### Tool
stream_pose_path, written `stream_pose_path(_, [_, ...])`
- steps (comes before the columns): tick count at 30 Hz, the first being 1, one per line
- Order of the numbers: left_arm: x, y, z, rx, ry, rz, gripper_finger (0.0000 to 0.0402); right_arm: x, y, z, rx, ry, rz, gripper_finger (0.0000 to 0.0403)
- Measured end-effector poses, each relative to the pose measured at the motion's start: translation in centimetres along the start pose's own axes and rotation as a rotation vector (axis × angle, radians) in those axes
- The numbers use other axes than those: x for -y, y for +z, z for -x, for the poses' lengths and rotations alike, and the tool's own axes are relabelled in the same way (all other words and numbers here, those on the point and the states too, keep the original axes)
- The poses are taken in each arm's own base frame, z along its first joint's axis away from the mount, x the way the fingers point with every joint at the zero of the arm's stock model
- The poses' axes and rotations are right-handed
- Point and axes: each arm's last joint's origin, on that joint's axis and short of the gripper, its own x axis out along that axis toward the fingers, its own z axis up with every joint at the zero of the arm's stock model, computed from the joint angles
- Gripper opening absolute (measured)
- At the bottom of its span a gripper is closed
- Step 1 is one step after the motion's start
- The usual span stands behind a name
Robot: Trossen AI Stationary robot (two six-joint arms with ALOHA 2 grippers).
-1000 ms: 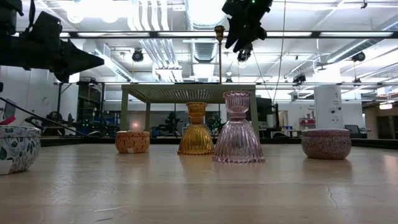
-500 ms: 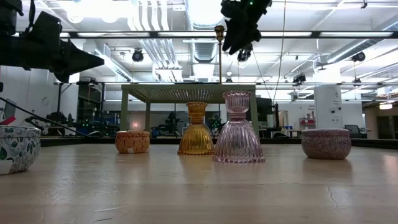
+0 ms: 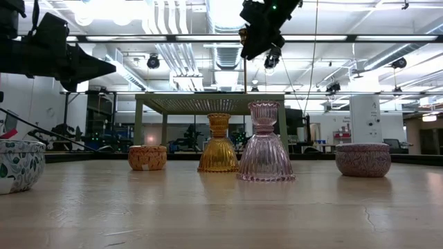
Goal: Pick & Place candle stick holders
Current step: Put the right gold candle holder on the shelf aligned with the other gold candle holder, then put the gold candle holder on the shelf aligned with the other gold candle holders
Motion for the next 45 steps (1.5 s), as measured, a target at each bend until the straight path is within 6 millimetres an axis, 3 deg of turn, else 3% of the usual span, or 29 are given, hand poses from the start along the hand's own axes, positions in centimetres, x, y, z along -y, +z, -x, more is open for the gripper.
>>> stream_pose_path(14, [0.0,0.0,0.0,0.0,0.0,0.0,0.001,0.0,0.1,-0.1,0.024,0.001,0.022,0.0018])
stream_pose_path(45, [0.0,0.0,0.0,0.0,0.0,0.0,0.001,-0.2,-1.4,-0.1,-0.137,-0.001,-0.084,0.0008])
